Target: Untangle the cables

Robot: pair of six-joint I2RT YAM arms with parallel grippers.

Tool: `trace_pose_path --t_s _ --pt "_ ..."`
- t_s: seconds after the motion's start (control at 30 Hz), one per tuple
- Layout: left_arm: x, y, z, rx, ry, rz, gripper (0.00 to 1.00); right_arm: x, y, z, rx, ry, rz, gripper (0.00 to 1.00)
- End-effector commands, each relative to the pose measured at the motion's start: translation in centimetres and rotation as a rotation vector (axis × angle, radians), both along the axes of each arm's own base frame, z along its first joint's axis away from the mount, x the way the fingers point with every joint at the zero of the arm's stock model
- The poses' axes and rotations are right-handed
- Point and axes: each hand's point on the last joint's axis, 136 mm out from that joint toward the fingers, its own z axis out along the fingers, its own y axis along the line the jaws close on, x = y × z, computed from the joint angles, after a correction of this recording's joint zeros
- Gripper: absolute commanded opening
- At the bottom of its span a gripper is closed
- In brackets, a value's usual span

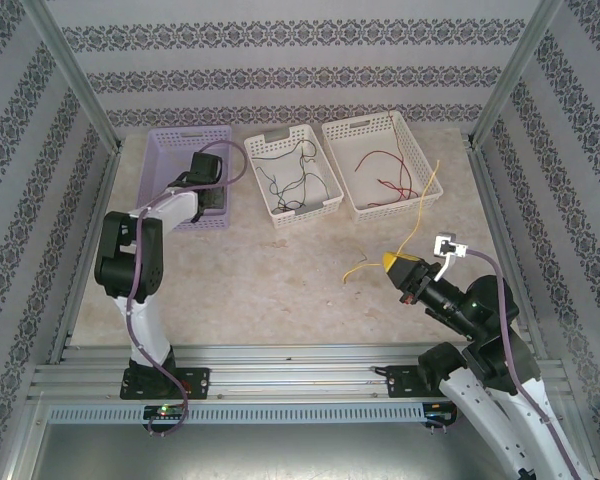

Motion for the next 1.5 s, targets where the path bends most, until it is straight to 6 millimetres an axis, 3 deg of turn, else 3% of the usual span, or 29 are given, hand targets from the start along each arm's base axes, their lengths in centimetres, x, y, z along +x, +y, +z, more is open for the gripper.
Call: trace_pose_path --t_s 0.0,0.2,0.47,0.83,0.97,1.27,1.47 --pt "-0.1 -0.4 -0.6 -0.058 0.046 0.007 0.03 -0.2 0.0 0.7 0.003 -0.024 0.003 0.00" --pt "-0.2 -0.5 -0.6 -0.072 0.063 0.009 0.28 -0.1 0.2 0.6 0.001 -0.019 0.006 0.00" --pt "0.3 -1.0 2.2 -0.137 0.026 0.000 0.52 0.0 0.4 0.5 0.004 -0.007 0.008 0.00" --pt "-0.4 -1.8 10.5 -0.276 -0.077 -0.003 0.83 0.1 0.8 0.9 0.006 -0.010 0.014 0.00" --pt "-0.7 -1.9 10.9 -0.291 -0.053 0.000 0.85 0.1 1.0 0.9 0.002 -0.007 0.021 0.00" --pt "-0.1 0.0 10.7 -0.288 -0.013 0.073 0.86 -0.2 1.2 0.4 -0.012 0.000 0.030 0.00" --pt "-1.8 0.2 12.9 -0.381 -0.082 0.136 0.86 0.5 1.8 -0.2 -0.021 0.016 0.037 0.00"
